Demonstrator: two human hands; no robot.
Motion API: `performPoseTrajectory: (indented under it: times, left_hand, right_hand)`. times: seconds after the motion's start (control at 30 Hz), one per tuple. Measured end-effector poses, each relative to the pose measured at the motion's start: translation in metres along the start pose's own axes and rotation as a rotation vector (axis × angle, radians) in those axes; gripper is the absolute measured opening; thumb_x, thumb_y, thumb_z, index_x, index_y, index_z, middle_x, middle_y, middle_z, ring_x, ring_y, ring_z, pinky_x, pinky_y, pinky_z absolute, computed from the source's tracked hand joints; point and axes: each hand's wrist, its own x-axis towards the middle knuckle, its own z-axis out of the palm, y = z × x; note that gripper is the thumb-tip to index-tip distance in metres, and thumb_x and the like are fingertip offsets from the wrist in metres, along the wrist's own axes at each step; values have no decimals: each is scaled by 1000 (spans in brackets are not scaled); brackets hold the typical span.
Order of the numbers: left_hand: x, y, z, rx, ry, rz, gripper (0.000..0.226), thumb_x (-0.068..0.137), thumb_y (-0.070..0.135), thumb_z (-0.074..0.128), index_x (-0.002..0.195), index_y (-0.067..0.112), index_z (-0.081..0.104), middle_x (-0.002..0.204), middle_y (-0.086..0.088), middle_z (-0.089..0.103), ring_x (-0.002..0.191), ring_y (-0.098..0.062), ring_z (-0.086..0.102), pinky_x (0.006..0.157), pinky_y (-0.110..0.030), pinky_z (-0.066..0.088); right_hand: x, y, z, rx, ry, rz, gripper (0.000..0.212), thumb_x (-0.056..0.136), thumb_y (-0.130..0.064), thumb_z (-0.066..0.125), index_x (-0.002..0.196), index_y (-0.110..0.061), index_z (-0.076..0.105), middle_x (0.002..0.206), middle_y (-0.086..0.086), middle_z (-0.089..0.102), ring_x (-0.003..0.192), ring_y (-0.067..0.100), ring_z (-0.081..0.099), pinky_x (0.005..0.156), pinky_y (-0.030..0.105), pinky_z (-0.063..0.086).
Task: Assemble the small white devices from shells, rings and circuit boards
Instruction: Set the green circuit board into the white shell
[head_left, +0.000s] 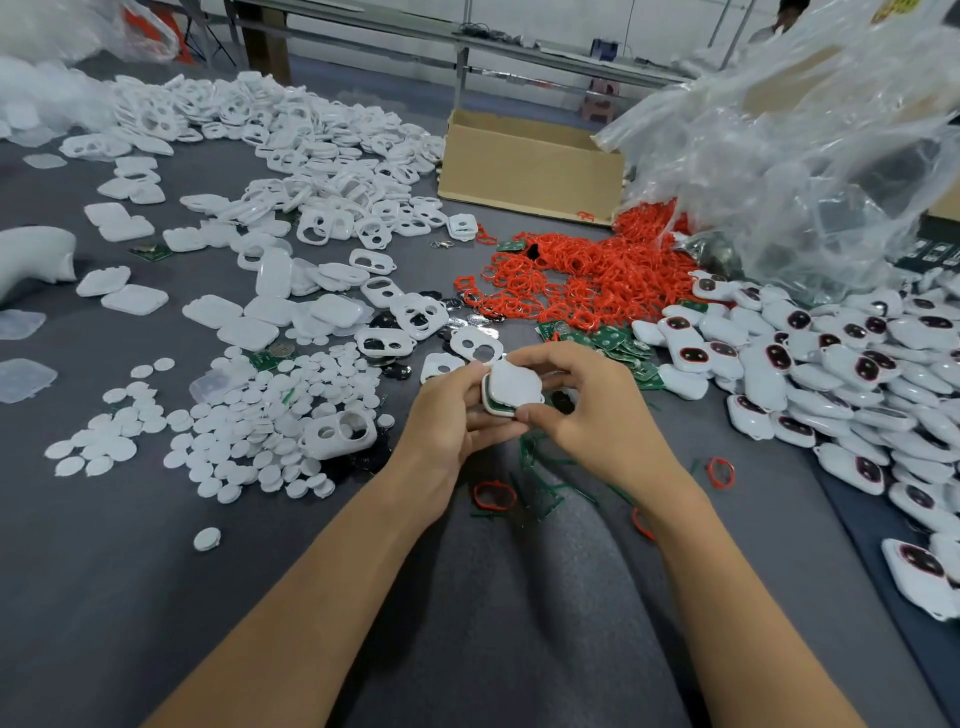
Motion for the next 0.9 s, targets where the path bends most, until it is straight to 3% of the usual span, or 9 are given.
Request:
performPoseTrajectory:
  times: [0.23, 0.57, 0.7, 0.83, 0.9]
  left_hand:
    - [1, -1, 2, 101, -22, 46, 20, 103, 20, 47, 104, 3, 58, 106, -19, 64, 94, -31, 66, 84, -39, 58]
    - [1, -3, 0, 134, -41, 67, 19, 101, 15, 51, 109, 1, 60, 106, -19, 65, 95, -30, 67, 84, -37, 58]
    - [0, -5, 0, 151, -42, 106, 21, 100, 17, 53, 109, 1, 62, 104, -17, 67, 95, -29, 68, 84, -37, 58]
    - [-1, -8, -1, 208, -29, 155, 18, 100, 16, 54, 106, 3, 64, 102, -15, 68, 94, -29, 68, 83, -37, 58]
    - [-1, -9, -1, 220, -8, 170, 16, 99, 15, 54, 105, 4, 65, 102, -15, 68, 93, -29, 68, 82, -37, 58]
  right_hand:
    - [1, 2, 2, -19, -2, 8, 43, 69, 5, 76, 107, -15, 69, 102, -7, 64, 93, 8, 58, 88, 25, 48]
    - [3, 5, 0, 60, -17, 79, 47, 66, 7, 77, 102, -24, 72, 103, -2, 67, 96, 9, 60, 82, 24, 49]
    - [4, 7, 2, 189, -19, 139, 51, 64, 13, 76, 93, -29, 70, 97, 1, 68, 85, 15, 59, 75, 25, 50]
    - [5, 11, 3, 297, -45, 190, 47, 59, 18, 78, 88, -19, 71, 80, 3, 68, 71, 14, 57, 69, 30, 51]
    - [6, 12, 3, 345, -68, 197, 47, 58, 21, 76, 90, -14, 71, 62, -11, 65, 57, 0, 56, 59, 16, 47]
